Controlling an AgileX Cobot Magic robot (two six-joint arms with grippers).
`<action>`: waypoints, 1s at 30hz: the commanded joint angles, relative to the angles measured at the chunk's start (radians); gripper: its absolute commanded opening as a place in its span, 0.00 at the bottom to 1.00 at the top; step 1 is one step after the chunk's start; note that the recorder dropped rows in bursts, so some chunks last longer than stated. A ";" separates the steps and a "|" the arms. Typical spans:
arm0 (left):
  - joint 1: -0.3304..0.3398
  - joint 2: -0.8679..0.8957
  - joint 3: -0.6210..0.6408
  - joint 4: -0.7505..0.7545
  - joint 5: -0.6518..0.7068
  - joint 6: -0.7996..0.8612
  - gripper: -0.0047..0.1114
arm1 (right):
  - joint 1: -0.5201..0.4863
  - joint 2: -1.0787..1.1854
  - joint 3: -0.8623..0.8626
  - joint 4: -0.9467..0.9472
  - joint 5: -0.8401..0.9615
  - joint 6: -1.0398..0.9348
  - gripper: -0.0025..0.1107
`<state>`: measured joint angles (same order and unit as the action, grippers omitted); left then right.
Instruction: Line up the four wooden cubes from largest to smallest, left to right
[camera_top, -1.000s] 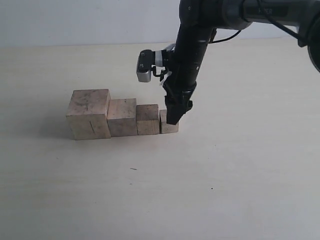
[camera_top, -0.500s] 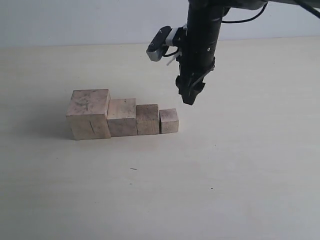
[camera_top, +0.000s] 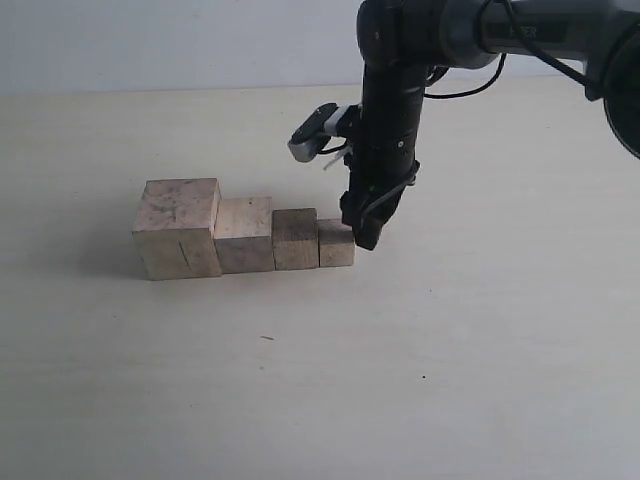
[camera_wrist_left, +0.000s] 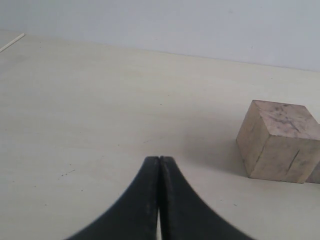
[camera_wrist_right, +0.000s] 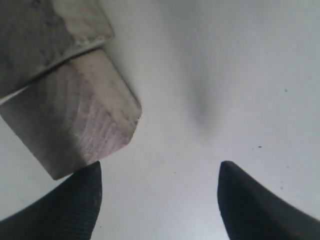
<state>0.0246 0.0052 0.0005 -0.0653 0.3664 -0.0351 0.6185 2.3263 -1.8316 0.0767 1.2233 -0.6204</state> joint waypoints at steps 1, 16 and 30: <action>-0.006 -0.005 0.000 -0.001 -0.009 0.004 0.04 | -0.002 0.003 0.001 0.038 -0.002 -0.007 0.58; -0.006 -0.005 0.000 -0.001 -0.009 0.004 0.04 | -0.002 -0.062 0.001 -0.152 -0.002 0.049 0.58; -0.006 -0.005 0.000 -0.001 -0.009 0.004 0.04 | -0.002 -0.414 0.001 -0.051 -0.002 0.246 0.03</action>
<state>0.0246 0.0052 0.0005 -0.0653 0.3664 -0.0351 0.6185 1.9668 -1.8316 -0.0281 1.2233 -0.4042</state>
